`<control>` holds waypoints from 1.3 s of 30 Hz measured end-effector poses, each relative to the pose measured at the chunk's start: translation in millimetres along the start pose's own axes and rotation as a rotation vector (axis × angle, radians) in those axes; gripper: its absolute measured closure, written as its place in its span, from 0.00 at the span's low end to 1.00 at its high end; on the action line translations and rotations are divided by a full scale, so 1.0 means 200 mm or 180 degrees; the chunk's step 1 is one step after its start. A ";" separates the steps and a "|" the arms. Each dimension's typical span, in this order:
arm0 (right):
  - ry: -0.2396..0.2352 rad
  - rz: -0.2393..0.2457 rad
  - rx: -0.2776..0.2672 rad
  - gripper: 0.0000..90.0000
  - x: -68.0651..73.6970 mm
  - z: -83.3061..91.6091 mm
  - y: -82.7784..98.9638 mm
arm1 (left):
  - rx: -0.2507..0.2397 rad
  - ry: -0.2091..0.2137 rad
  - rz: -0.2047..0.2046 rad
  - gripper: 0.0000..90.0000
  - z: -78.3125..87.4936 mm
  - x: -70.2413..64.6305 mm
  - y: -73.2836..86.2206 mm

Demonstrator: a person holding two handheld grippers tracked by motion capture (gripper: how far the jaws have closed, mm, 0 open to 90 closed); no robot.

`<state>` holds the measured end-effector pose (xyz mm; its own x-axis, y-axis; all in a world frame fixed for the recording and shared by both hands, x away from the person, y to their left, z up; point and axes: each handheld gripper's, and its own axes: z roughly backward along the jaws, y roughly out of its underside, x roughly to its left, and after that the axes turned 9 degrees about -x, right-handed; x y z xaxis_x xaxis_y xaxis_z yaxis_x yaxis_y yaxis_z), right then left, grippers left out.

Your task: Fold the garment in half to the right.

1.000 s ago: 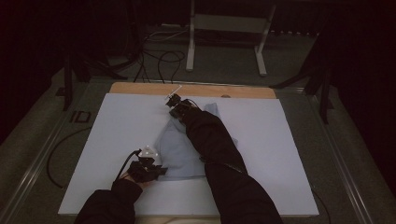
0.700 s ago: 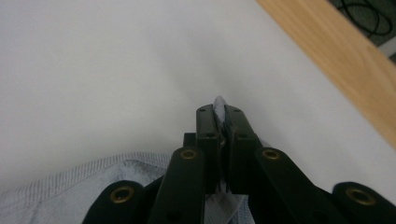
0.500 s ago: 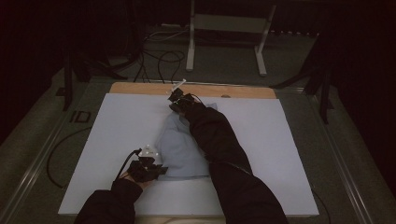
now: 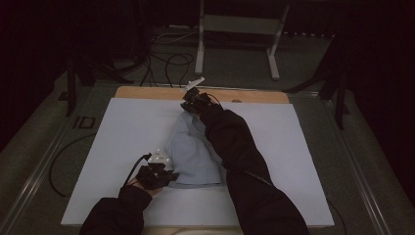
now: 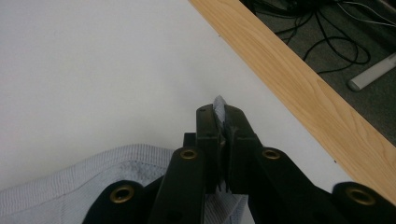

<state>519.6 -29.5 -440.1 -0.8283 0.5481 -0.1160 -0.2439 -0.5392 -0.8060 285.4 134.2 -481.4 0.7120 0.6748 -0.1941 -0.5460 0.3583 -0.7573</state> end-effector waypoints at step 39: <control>0.0213 -0.0133 -0.0234 0.96 -0.17 0.35 0.11 | 0.0073 0.0094 -0.0444 0.93 -0.12 -0.22 -0.29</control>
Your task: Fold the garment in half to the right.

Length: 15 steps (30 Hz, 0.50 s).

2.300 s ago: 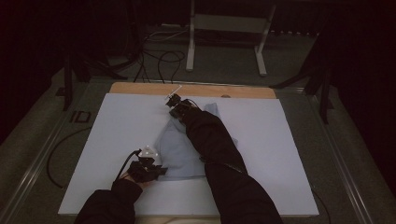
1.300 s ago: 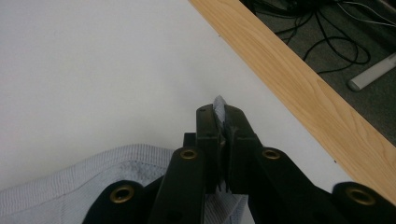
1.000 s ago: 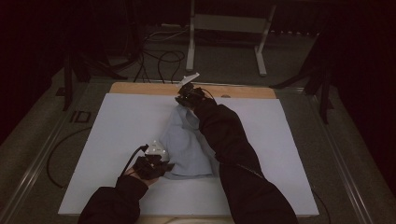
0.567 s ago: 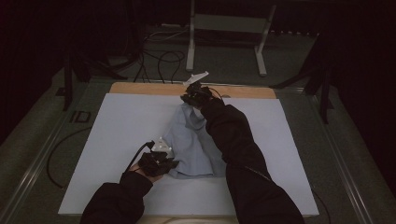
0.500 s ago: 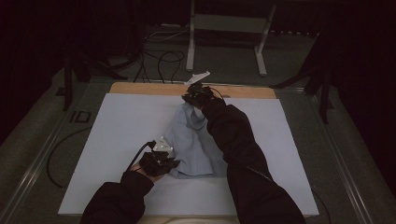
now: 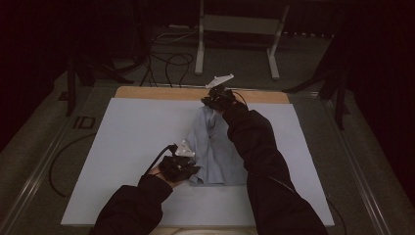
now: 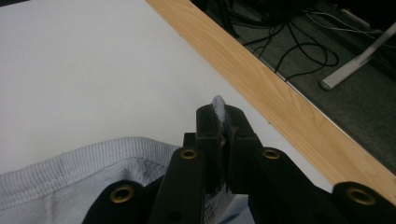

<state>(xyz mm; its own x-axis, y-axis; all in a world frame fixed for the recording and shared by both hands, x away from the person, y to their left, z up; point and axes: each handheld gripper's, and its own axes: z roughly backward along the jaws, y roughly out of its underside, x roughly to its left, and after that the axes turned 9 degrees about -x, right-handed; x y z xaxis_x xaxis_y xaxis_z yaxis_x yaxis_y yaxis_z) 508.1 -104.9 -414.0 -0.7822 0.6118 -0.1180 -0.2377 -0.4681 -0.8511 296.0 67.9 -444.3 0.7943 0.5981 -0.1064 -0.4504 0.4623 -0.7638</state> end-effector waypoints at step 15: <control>0.0095 -0.0120 0.0028 0.96 -0.09 0.04 0.10 | 0.0045 0.0118 -0.0069 0.93 -0.17 -0.07 -0.11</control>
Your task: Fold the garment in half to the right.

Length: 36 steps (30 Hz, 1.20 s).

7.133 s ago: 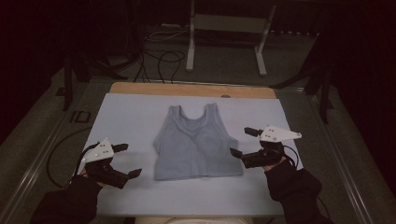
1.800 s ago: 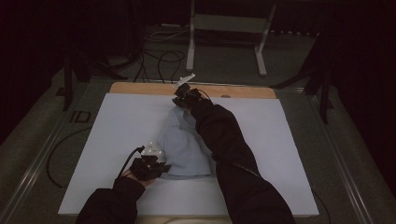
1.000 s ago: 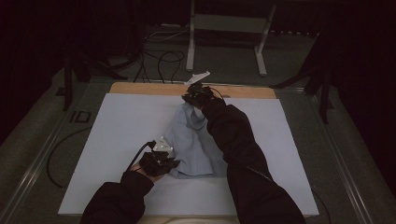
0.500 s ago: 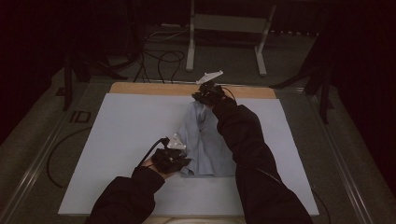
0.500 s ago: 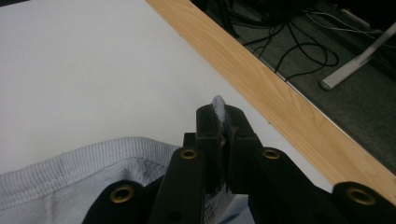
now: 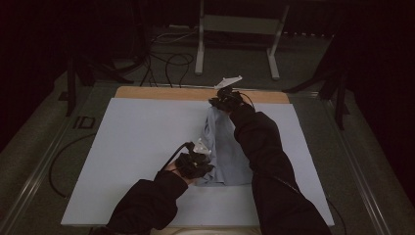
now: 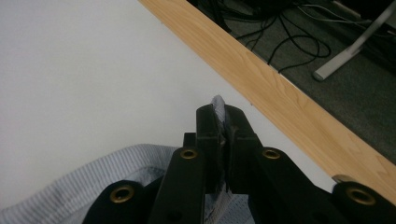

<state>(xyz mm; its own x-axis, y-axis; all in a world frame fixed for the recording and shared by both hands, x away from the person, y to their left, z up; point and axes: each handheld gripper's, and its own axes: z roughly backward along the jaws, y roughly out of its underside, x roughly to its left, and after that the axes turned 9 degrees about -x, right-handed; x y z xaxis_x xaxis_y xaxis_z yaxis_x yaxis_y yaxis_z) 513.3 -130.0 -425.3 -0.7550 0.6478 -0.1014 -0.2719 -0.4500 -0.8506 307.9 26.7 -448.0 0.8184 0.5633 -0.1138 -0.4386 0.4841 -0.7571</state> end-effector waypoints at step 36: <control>0.0096 -0.0593 -0.0200 0.15 -0.16 0.18 0.22 | 0.0260 0.0035 0.0011 0.93 -0.39 -0.07 -0.11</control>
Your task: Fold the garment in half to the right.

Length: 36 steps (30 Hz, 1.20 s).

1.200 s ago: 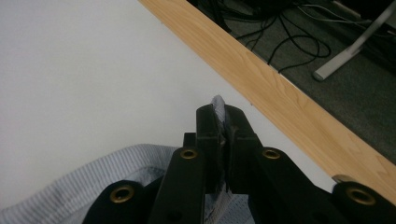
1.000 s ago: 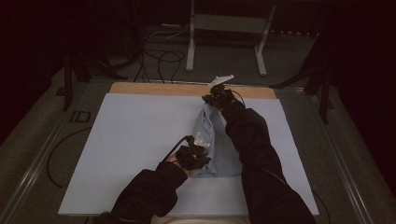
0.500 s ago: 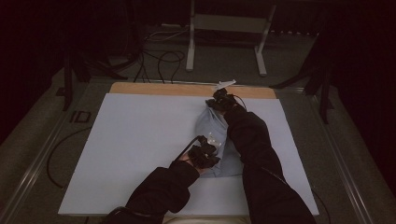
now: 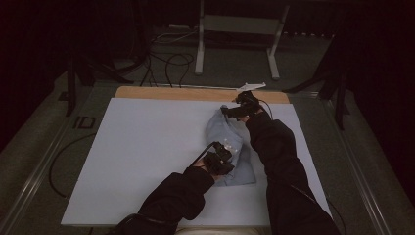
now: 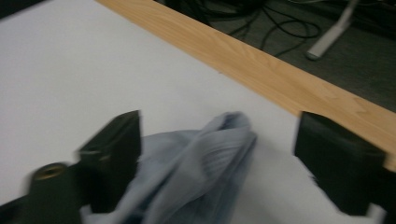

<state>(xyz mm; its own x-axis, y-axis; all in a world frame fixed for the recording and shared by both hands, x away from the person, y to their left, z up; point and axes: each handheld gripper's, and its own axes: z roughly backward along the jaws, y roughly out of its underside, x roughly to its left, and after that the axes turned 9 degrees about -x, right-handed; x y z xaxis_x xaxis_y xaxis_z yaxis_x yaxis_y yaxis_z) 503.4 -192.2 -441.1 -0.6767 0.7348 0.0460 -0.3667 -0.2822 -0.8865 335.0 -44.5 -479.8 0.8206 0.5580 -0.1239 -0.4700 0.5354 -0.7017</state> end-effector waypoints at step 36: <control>-0.0080 0.0051 -0.0293 0.11 0.07 0.39 0.09 | -0.0201 0.0212 -0.0368 0.46 0.08 -0.17 -0.10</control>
<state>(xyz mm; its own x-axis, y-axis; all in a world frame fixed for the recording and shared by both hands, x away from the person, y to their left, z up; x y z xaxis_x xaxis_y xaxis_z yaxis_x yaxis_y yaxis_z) 436.6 -234.7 -419.5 -0.6982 0.7147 0.0421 -0.2964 -0.2350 -0.9257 311.6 -63.7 -451.1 0.8888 0.4504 -0.0846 -0.3515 0.5516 -0.7564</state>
